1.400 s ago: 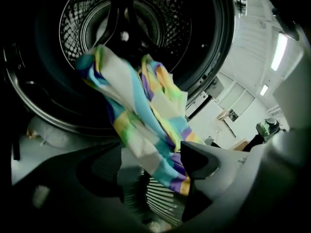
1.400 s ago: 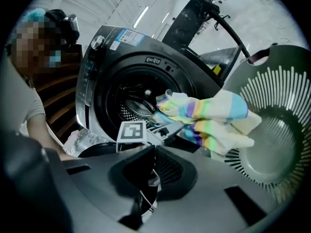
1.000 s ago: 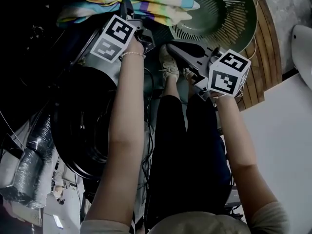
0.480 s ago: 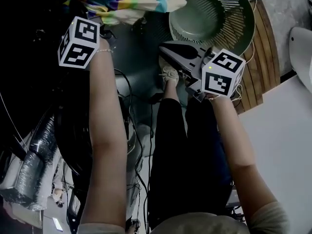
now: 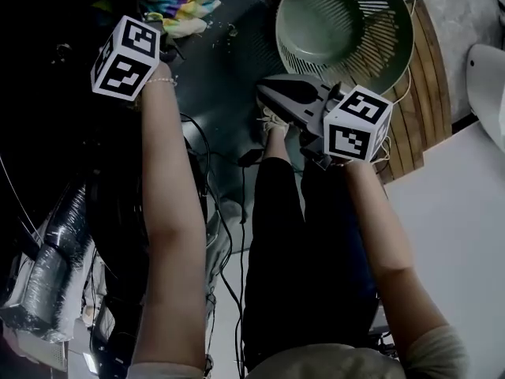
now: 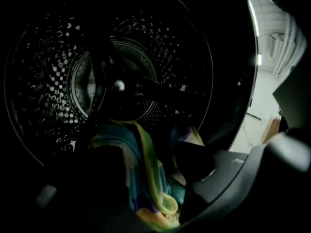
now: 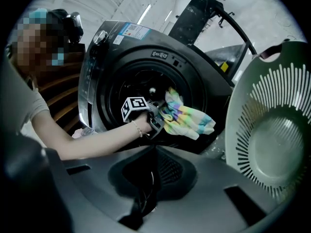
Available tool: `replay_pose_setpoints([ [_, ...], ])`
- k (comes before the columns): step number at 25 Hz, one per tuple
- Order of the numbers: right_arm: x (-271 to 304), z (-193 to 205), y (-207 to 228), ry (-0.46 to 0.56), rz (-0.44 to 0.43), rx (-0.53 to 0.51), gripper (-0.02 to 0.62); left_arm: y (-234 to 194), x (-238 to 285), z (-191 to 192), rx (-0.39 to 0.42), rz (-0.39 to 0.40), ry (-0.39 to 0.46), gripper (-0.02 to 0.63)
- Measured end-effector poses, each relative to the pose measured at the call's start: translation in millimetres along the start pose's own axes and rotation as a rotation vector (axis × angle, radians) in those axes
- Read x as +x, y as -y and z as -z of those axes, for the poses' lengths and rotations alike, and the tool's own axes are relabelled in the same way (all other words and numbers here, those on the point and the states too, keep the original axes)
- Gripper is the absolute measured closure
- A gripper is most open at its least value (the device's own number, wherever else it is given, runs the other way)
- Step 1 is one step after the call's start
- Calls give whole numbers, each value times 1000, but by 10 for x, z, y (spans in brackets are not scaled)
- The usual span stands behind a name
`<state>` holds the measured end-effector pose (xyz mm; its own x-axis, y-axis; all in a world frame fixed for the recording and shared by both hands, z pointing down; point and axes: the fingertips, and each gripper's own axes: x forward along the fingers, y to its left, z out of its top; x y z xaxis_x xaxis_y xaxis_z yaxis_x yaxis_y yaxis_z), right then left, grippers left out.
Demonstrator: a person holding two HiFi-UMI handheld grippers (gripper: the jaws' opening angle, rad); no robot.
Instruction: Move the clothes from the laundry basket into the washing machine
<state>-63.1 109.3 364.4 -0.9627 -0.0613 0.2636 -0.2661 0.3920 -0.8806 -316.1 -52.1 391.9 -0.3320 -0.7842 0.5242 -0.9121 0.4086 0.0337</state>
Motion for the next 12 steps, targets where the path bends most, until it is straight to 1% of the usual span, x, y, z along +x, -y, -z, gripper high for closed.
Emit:
replay_pose_setpoints([
  [2,-3,18,-9,-2,1,1,584,-15,-127,111,-39,-6,-12,311],
  [4,-12,24,-15,-5,4,3,584,12,-287,190,-36,-4,-13,299],
  [5,-17,23,-11,-4,6,3,584,40,-357,265,-21,-3,-26,283],
  [8,-8,5,6,-4,12,4,584,139,-494,654,56,-28,-126,282],
  [9,3,-4,11,-5,12,4,584,183,-513,802,65,-32,-166,281],
  [12,41,-10,41,-9,13,6,585,323,-476,1169,51,-27,-266,267],
])
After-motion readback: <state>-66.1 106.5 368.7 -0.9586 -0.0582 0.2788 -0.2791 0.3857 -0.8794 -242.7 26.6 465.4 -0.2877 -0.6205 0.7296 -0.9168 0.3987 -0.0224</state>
